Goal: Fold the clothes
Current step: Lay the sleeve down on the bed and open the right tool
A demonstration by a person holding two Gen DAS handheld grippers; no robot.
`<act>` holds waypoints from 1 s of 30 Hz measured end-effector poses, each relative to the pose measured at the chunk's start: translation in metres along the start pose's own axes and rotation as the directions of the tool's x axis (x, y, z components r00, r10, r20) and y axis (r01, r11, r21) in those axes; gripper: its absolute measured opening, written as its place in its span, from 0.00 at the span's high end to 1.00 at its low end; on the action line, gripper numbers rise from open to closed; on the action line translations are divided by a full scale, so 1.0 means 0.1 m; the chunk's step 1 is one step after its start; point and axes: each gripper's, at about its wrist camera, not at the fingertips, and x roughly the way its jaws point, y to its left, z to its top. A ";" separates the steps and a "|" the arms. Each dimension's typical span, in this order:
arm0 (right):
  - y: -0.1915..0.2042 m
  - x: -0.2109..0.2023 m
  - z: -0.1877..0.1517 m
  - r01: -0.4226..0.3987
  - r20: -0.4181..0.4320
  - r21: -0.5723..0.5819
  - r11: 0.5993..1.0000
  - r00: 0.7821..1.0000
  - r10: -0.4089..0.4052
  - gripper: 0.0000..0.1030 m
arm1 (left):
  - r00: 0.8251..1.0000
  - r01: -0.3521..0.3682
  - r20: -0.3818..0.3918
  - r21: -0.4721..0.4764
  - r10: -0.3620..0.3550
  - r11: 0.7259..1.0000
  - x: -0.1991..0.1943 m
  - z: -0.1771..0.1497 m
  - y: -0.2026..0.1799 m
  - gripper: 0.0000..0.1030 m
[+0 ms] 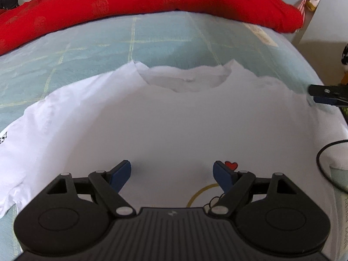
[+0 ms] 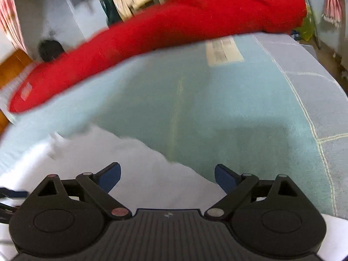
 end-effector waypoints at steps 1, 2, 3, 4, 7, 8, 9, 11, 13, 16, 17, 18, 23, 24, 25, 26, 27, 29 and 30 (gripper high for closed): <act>0.07 -0.05 -0.02 -0.031 0.000 -0.014 0.999 1.000 0.031 0.03 | 1.000 0.002 0.001 0.000 -0.002 1.000 -0.01 0.00 0.01 0.20; 0.15 -0.07 -0.05 -0.065 -0.010 -0.034 0.997 0.998 0.065 0.01 | 1.000 0.005 -0.001 0.001 -0.005 1.000 -0.01 -0.01 0.03 0.20; 0.21 -0.05 -0.09 -0.091 -0.027 -0.044 0.995 0.996 0.090 0.00 | 1.000 0.005 -0.006 0.001 -0.005 1.000 0.01 -0.01 0.04 0.20; 0.27 -0.01 -0.13 -0.113 -0.048 -0.051 0.992 0.993 0.111 0.00 | 1.000 0.003 -0.015 0.001 -0.003 1.000 0.03 -0.02 0.06 0.20; 0.32 0.25 -0.21 -0.082 -0.095 -0.073 0.994 0.993 0.075 0.00 | 1.000 0.001 -0.016 0.006 -0.001 1.000 0.11 -0.02 0.11 0.20; 0.29 0.32 -0.19 -0.054 -0.083 -0.071 0.996 0.995 0.048 0.00 | 1.000 -0.002 -0.008 0.011 0.002 1.000 0.13 -0.01 0.11 0.19; 0.27 0.38 -0.15 -0.025 -0.065 -0.066 0.998 0.998 0.020 0.00 | 1.000 -0.004 0.002 0.013 0.004 1.000 0.12 0.00 0.13 0.19; 0.25 0.45 -0.06 0.033 -0.036 -0.060 0.998 0.999 -0.035 0.00 | 1.000 -0.007 0.023 0.011 0.007 1.000 0.08 0.04 0.15 0.20; 0.32 0.37 0.03 0.027 -0.029 -0.065 0.998 0.999 -0.029 0.00 | 0.999 -0.011 0.044 0.009 0.010 1.000 0.03 0.07 0.18 0.20; 0.54 0.23 0.01 -0.028 -0.037 -0.128 0.991 0.999 0.023 0.00 | 0.998 -0.039 0.052 0.003 0.039 0.999 -0.04 0.04 0.25 0.20; 0.63 0.25 0.00 -0.055 -0.059 -0.153 0.987 0.997 0.047 0.00 | 0.997 -0.052 0.053 0.001 0.052 0.999 -0.05 0.03 0.28 0.20; 0.70 0.28 -0.03 -0.087 -0.081 -0.165 0.983 0.994 0.074 0.00 | 0.997 -0.065 0.050 -0.004 0.065 0.998 -0.06 0.00 0.32 0.20; 0.82 0.62 -0.04 -0.107 -0.138 -0.226 0.968 0.987 0.077 0.00 | 0.996 -0.087 0.025 -0.035 0.088 0.996 0.01 -0.07 0.51 0.20; 0.79 0.71 0.00 -0.090 -0.130 -0.227 0.970 0.990 0.061 0.00 | 0.996 -0.090 0.025 -0.036 0.091 0.995 0.02 -0.08 0.54 0.20; 0.77 0.78 0.05 -0.062 -0.112 -0.228 0.972 0.993 0.037 0.00 | 0.995 -0.096 0.028 -0.032 0.097 0.995 0.02 -0.08 0.56 0.20; 0.77 0.79 0.11 -0.036 -0.099 -0.233 0.972 0.995 0.013 0.00 | 0.994 -0.105 0.034 -0.028 0.106 0.994 0.00 -0.07 0.58 0.20; 0.79 0.80 0.15 -0.014 -0.089 -0.238 0.971 0.996 -0.008 0.00 | 0.993 -0.108 0.042 -0.028 0.109 0.994 -0.03 -0.06 0.61 0.20; 0.90 0.70 0.19 -0.038 -0.081 -0.261 0.965 0.997 0.017 0.00 | 0.993 -0.103 0.051 -0.034 0.105 0.994 -0.08 -0.06 0.67 0.19; 0.96 0.63 0.20 -0.056 -0.079 -0.274 0.960 0.996 0.036 0.00 | 0.993 -0.100 0.050 -0.040 0.102 0.994 -0.09 -0.06 0.71 0.19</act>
